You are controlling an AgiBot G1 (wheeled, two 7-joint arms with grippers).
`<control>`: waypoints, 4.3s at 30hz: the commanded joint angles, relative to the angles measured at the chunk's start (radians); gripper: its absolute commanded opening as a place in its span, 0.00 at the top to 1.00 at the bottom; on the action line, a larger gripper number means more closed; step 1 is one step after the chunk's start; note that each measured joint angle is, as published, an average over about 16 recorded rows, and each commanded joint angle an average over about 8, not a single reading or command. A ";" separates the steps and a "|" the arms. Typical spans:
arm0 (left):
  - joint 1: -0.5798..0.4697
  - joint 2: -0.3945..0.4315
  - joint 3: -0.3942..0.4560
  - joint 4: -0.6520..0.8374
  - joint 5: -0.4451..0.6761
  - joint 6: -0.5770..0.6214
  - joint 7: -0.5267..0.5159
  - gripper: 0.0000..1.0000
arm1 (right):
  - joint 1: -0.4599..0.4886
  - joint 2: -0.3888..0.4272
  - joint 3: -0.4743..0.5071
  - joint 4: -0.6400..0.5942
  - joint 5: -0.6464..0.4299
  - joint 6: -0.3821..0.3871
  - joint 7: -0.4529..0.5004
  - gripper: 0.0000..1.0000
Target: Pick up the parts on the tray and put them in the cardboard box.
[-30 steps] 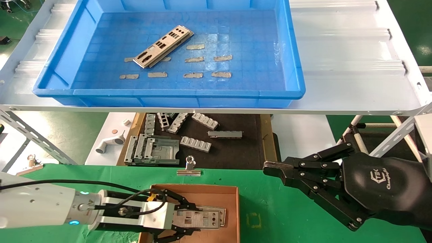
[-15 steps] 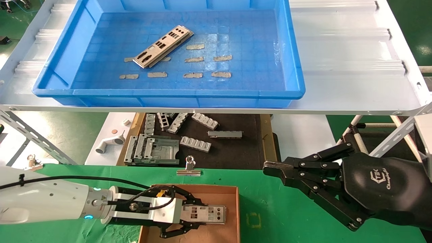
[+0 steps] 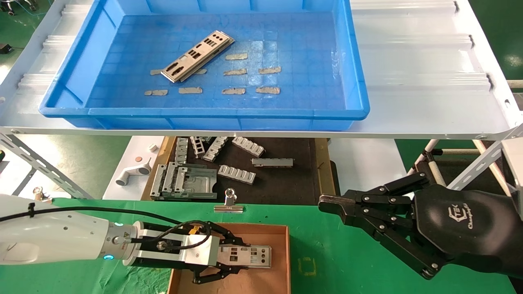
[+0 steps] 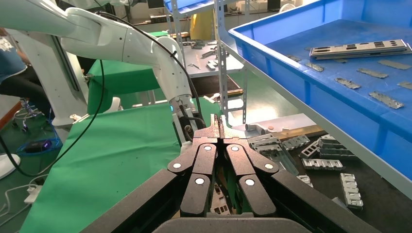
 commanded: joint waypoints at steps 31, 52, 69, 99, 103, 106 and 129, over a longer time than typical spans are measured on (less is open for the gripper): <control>0.013 -0.061 -0.120 -0.018 -0.128 0.153 -0.123 0.00 | 0.000 0.000 0.000 0.000 0.000 0.000 0.000 0.00; 0.123 -0.173 -0.364 -0.226 -0.224 0.222 -0.356 0.00 | 0.000 0.000 0.000 0.000 0.000 0.000 0.000 0.00; 0.211 -0.263 -0.561 -0.395 -0.302 0.278 -0.546 0.00 | 0.000 0.000 0.000 0.000 0.000 0.000 0.000 0.00; 0.291 -0.344 -0.739 -0.547 -0.374 0.330 -0.711 0.00 | 0.000 0.000 0.000 0.000 0.000 0.000 0.000 0.00; 0.290 -0.342 -0.735 -0.544 -0.372 0.328 -0.709 0.00 | 0.000 0.000 0.000 0.000 0.000 0.000 0.000 0.00; 0.289 -0.341 -0.733 -0.542 -0.371 0.327 -0.708 0.00 | 0.000 0.000 0.000 0.000 0.000 0.000 0.000 0.00; 0.286 -0.339 -0.728 -0.537 -0.368 0.325 -0.704 0.00 | 0.000 0.000 0.000 0.000 0.000 0.000 0.000 0.00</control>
